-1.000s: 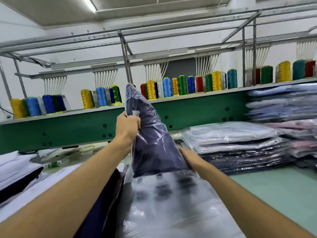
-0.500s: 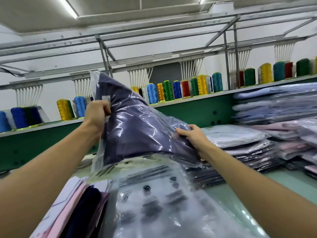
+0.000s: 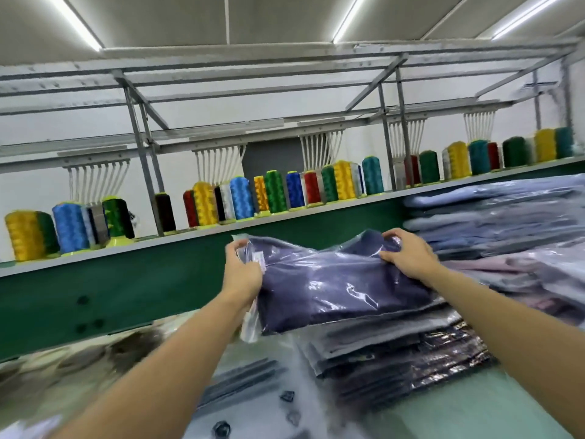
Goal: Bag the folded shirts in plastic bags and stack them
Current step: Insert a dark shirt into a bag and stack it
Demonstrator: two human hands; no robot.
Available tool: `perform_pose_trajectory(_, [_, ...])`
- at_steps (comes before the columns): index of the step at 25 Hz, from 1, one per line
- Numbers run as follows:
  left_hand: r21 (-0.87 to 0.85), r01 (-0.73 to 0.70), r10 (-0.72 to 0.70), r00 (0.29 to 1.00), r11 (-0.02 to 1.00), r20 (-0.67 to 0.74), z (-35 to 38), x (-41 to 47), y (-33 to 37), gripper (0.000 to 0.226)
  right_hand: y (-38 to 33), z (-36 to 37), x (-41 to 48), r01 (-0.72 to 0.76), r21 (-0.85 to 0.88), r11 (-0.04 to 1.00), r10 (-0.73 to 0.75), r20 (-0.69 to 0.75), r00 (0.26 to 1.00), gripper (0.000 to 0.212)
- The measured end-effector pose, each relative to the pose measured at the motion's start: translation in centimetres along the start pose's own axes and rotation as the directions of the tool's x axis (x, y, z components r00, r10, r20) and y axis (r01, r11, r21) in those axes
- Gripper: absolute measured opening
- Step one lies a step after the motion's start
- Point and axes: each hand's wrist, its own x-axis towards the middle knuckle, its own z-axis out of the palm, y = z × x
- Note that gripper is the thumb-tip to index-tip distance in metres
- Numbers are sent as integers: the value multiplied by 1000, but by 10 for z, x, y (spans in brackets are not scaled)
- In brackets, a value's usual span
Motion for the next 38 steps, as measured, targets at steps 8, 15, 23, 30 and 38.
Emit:
perform_pose_trajectory(8, [186, 141, -177, 965, 972, 195, 105, 43, -45, 41, 63, 4, 70, -91, -560, 824, 109, -2, 994, 43])
perform_pose_trajectory(15, [803, -316, -22, 925, 505, 378, 125, 54, -46, 53, 61, 30, 73, 169, -598, 783, -13, 257, 966, 41])
perform_pose_trajectory(23, [760, -344, -276, 784, 552, 556, 145, 53, -74, 114, 58, 33, 71, 178, -542, 821, 97, 440, 893, 75])
perform_pose_trajectory(30, [717, -378, -286, 732, 585, 619, 132, 43, -72, 105, 57, 37, 63, 160, -610, 776, 205, 485, 850, 75])
perform_pose_trajectory(38, [738, -433, -105, 824, 517, 556, 111, 16, -65, 70, 19, 46, 31, -47, -720, 692, 292, 219, 931, 49])
